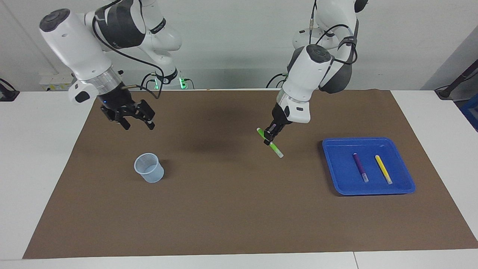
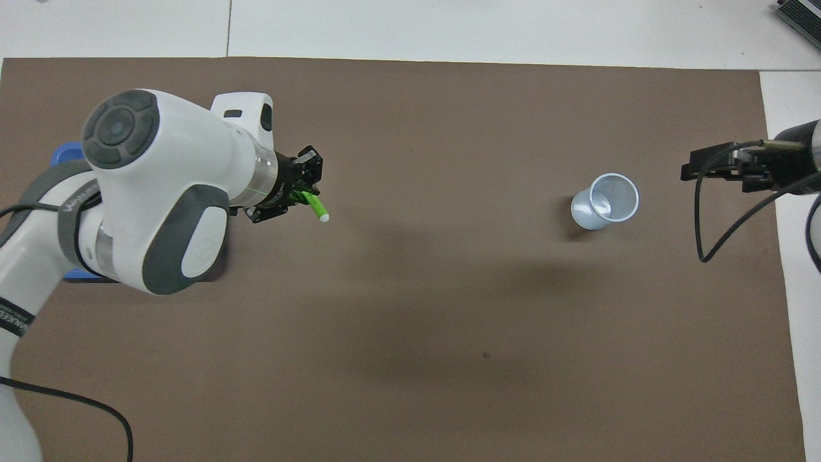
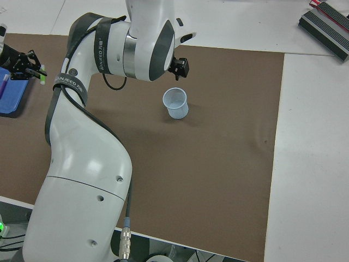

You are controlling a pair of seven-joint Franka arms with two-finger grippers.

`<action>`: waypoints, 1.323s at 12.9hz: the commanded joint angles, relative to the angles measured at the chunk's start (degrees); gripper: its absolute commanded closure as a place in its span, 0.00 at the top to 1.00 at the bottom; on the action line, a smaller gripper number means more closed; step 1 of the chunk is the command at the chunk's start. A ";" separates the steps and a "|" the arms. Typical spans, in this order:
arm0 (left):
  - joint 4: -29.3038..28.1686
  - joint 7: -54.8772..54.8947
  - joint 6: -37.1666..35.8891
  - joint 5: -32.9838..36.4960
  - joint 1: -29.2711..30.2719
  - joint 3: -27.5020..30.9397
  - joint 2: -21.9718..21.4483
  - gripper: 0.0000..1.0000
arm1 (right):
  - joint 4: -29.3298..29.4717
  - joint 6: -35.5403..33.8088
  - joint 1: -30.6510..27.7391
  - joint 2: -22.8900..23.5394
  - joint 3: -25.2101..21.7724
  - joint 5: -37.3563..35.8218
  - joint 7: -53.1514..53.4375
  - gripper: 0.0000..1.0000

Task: Right arm passes pens to left for tray arrangement
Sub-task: 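Lower the green pen into the blue tray with the left gripper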

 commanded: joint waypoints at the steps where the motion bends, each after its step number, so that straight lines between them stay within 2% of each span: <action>1: -0.54 12.43 -6.36 0.56 5.55 -0.31 -2.24 0.00 | -0.33 -3.42 -2.68 -3.39 0.92 -2.45 -2.04 1.00; 5: -1.77 24.48 -5.42 0.74 9.87 0.13 -2.59 0.00 | -2.52 -2.56 -0.06 -4.54 1.36 -1.75 -1.08 1.00; 8: -1.95 37.92 -4.19 5.12 14.18 0.21 -2.50 0.00 | -2.88 -2.82 0.48 -4.62 1.45 -1.40 -0.55 1.00; 10: -2.30 41.90 -1.38 7.85 16.55 0.13 -1.10 0.00 | -2.88 -3.69 0.31 -4.62 1.37 -0.01 -0.55 1.00; 12: -3.18 45.24 2.05 8.73 16.82 0.30 1.00 0.00 | -2.88 -3.70 -0.13 -4.71 1.36 0.53 -0.55 1.00; 14: -2.66 46.13 3.72 17.30 16.12 0.22 5.65 0.00 | -2.88 -4.31 -0.48 -4.80 1.36 0.62 -0.64 1.00; 15: -2.65 46.22 4.43 19.35 16.29 0.21 7.33 0.00 | -2.88 -5.27 -0.48 -5.06 1.36 0.62 -0.64 1.00; 17: -3.17 46.31 5.92 19.99 16.56 0.21 9.53 0.00 | -2.88 -5.98 -0.48 -5.06 1.36 0.53 -0.55 1.00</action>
